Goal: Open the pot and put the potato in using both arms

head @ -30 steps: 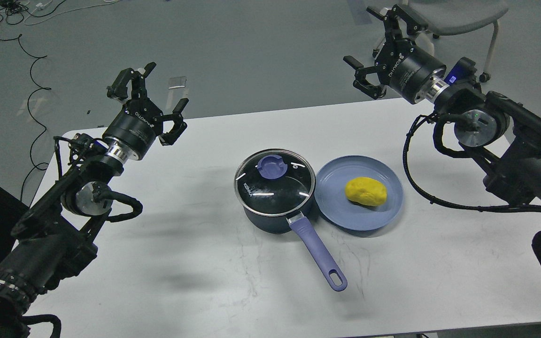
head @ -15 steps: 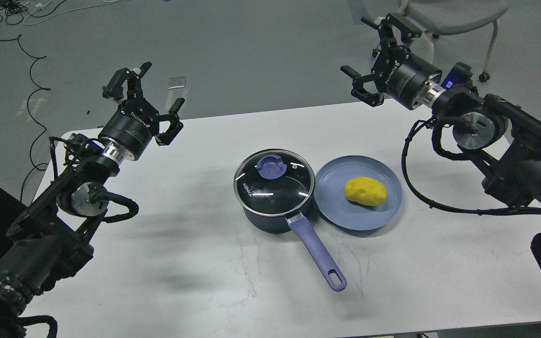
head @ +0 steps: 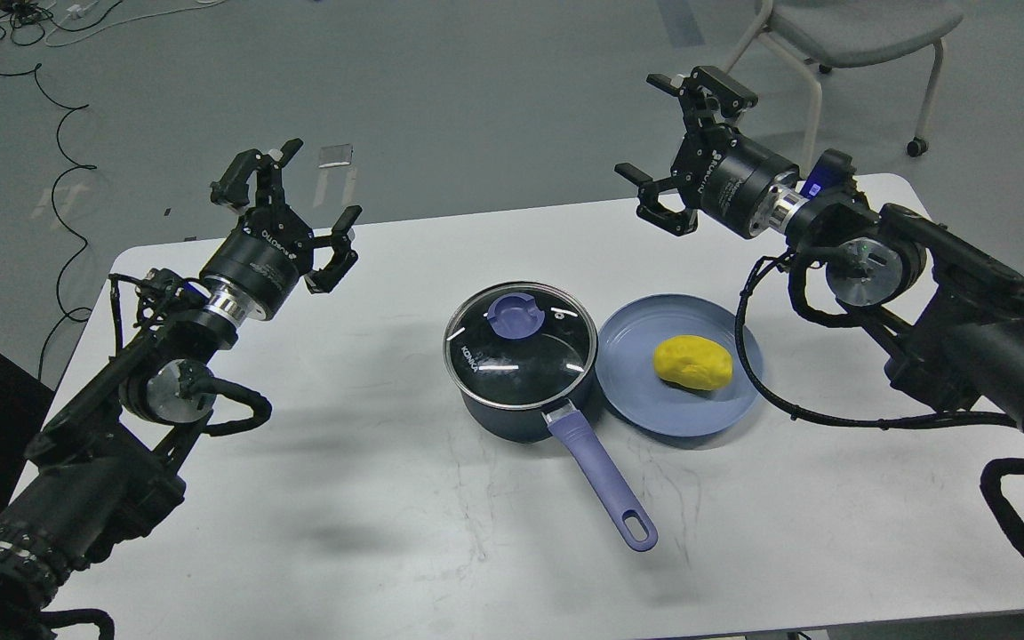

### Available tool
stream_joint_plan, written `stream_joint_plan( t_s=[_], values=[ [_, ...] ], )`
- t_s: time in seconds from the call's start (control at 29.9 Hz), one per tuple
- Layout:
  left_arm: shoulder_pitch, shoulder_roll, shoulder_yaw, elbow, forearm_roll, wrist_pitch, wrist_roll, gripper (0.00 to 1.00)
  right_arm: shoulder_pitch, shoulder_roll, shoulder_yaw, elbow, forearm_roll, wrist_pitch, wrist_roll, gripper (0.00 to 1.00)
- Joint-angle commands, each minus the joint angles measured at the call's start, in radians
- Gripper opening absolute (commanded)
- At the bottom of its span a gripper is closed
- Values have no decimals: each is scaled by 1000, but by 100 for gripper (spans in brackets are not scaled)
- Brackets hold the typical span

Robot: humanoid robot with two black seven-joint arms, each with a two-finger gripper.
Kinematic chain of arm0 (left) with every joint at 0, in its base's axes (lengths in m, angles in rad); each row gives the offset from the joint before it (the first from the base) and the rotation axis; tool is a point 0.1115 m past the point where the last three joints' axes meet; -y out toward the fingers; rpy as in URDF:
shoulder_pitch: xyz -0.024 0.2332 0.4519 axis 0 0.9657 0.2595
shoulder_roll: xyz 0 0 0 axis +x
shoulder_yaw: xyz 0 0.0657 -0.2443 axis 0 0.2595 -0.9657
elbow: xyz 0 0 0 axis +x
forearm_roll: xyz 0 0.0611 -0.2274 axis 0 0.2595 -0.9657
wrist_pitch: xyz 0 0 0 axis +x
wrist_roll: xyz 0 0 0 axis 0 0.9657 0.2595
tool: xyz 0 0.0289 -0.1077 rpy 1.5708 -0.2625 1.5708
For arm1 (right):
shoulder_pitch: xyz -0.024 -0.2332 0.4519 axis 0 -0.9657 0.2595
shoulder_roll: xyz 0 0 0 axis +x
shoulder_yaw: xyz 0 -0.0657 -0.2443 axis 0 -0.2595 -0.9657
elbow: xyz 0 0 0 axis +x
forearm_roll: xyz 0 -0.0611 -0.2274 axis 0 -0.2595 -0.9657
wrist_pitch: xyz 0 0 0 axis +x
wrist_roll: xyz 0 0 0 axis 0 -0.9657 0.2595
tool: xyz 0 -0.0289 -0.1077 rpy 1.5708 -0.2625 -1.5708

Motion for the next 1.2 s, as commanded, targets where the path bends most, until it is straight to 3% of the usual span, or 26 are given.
stream_joint_plan(
  t_s=[0.0,0.23,0.47,0.57,0.6,0.67,0.7,0.8,0.94,0.97,1.1,1.17],
  values=[
    [1,1,0,-1,-1,-1,4,99,-4,1,0,-1,0,0,-1,100],
    [-11,20,-7,-11,-1,8,-5,99,-1,-7,0,-1,0,0,-2,100],
    [-27,130,5,-126,53,31,-6,99,-4,-42,3,-2,0,6,-1,100],
    [-21,172,28,-188,270,42,-66,99,-15,-46,3,-10,0,8,-1,100],
    [-21,185,28,-211,388,67,-124,99,-18,-46,5,-10,0,8,1,100],
    [-21,192,28,-231,502,136,-178,99,-18,-46,8,-12,2,8,2,100],
    [-22,195,30,-259,601,226,-207,99,-18,-48,8,-13,2,8,4,100],
    [-13,221,62,-361,790,363,-216,99,-20,-68,12,-32,3,6,7,100],
    [-11,248,100,-477,916,454,-218,98,-21,-94,12,-36,6,3,7,100],
    [-11,247,124,-503,977,521,-218,98,-23,-105,12,-39,6,3,8,100],
    [-19,236,255,-517,1210,736,-218,98,-26,-122,15,-53,9,0,10,100],
    [-22,232,319,-517,1290,788,-218,98,-29,-132,15,-53,9,0,10,100]
  ],
)
